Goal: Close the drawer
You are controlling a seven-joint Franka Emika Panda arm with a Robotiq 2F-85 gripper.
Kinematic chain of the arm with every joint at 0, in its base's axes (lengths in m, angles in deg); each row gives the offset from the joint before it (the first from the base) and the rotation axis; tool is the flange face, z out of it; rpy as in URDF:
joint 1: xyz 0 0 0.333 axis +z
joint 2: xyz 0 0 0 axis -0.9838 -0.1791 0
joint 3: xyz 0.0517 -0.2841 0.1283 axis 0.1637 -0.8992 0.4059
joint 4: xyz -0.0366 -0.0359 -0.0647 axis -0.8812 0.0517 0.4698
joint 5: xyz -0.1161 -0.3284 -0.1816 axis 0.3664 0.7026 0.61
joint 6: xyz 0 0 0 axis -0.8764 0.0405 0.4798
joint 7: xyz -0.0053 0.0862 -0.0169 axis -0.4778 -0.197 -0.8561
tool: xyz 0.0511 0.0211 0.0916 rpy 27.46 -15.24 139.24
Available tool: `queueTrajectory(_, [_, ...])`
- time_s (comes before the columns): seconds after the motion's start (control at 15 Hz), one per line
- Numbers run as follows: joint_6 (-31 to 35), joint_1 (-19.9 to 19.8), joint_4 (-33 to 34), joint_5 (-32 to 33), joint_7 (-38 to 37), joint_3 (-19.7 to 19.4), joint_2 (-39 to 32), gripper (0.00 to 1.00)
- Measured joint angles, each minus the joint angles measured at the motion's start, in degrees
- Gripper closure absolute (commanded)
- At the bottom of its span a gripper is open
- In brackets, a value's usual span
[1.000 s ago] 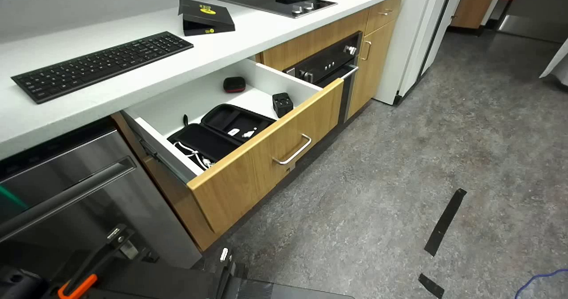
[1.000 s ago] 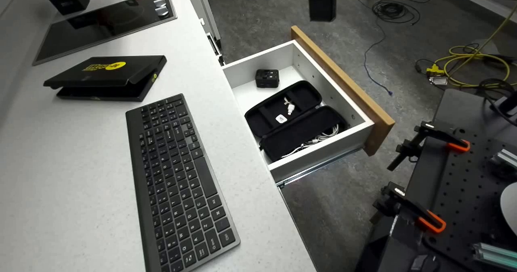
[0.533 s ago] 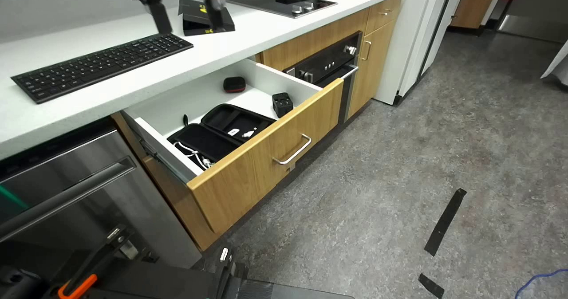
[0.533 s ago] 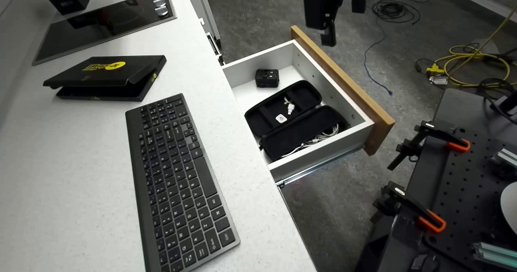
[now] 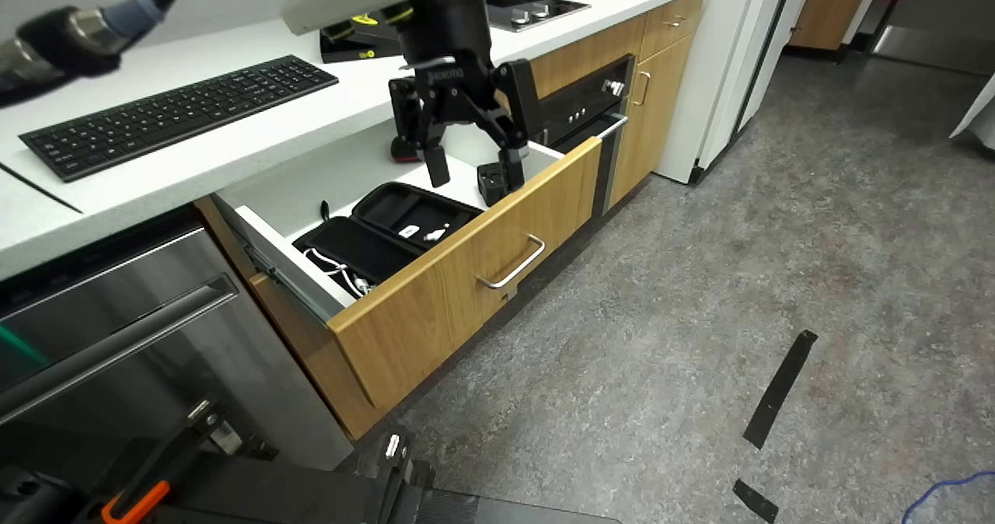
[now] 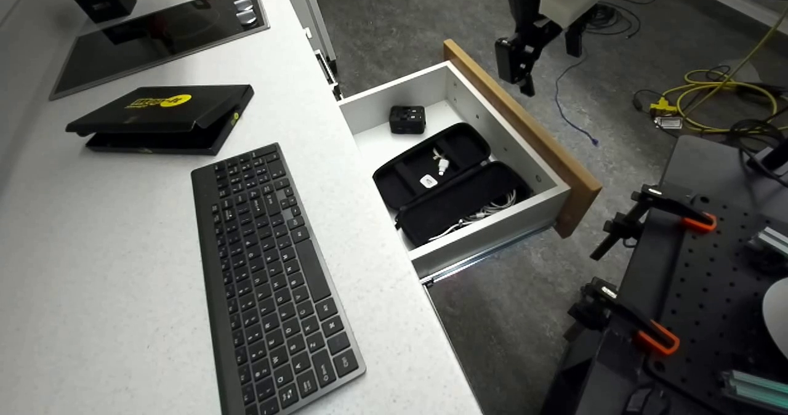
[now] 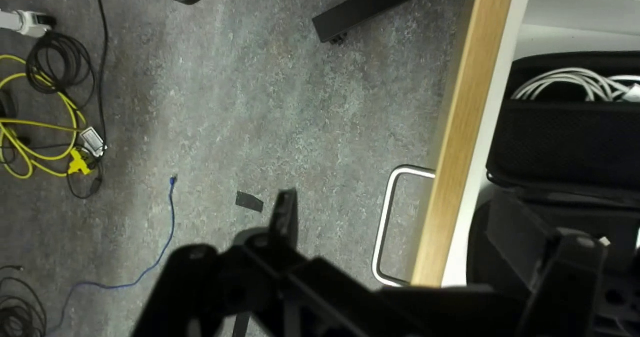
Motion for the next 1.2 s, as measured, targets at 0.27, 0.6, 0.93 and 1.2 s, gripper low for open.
queueTrajectory(0.27, [0.0,0.0,0.41,0.0,-0.4,-0.02,-0.19,0.0])
queueTrajectory(0.6, [0.8,0.11,0.49,3.8,-5.32,-1.28,-1.73,0.0])
queueTrajectory(0.93, [4.72,-0.16,4.06,8.41,-14.99,-7.01,-9.33,0.0])
queueTrajectory(1.2, [8.24,0.08,9.91,8.7,-22.76,-10.03,-19.1,0.0])
